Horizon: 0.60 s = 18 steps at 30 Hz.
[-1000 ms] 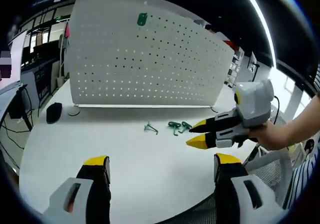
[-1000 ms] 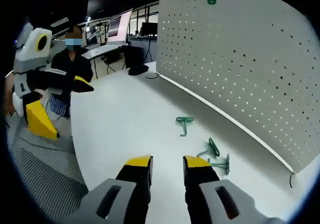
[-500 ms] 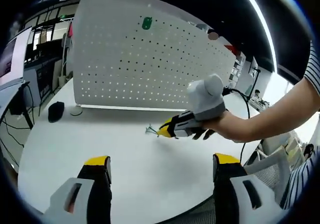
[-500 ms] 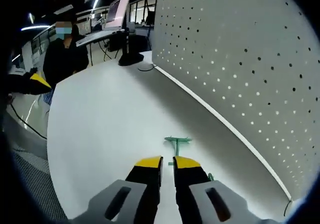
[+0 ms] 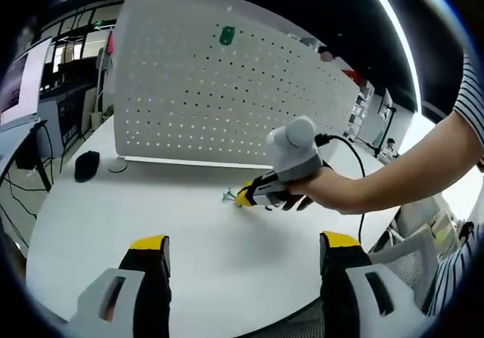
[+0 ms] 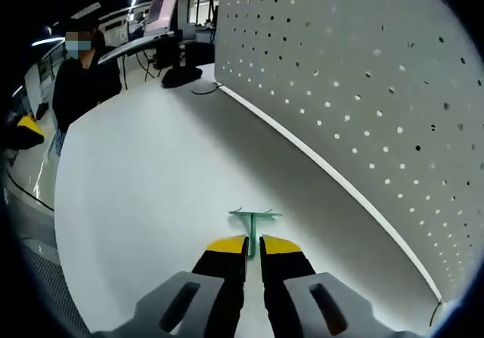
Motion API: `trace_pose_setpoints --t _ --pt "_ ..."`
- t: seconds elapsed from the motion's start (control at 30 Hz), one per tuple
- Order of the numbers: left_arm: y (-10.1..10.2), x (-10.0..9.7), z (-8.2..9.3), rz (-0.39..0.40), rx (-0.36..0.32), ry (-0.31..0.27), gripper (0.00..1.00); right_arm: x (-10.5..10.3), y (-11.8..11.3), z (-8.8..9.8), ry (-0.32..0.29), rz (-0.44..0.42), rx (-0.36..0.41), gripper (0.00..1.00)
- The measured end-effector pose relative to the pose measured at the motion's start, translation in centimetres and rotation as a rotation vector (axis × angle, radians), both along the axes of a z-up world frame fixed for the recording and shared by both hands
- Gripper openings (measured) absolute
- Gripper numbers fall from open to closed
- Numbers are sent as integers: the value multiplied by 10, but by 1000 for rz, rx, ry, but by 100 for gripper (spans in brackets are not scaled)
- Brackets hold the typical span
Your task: Insert the hook assembly into the mounting plate slot until the hook locks in place.
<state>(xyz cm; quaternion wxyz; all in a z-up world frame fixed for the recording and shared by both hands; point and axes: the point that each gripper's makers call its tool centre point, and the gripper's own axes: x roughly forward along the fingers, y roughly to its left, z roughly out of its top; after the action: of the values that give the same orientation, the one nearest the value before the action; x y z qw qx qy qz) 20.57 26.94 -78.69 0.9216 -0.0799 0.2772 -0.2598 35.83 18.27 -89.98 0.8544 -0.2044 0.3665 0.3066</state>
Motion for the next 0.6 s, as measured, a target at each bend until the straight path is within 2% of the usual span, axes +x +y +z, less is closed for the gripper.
trace_pose_setpoints --t 0.3,0.6 --pt "1 1 0 8 -4 -1 82 2 1 -6 25 -11 -4 4" --pt "1 1 2 9 -7 -4 82 3 3 -6 52 -38 36 2"
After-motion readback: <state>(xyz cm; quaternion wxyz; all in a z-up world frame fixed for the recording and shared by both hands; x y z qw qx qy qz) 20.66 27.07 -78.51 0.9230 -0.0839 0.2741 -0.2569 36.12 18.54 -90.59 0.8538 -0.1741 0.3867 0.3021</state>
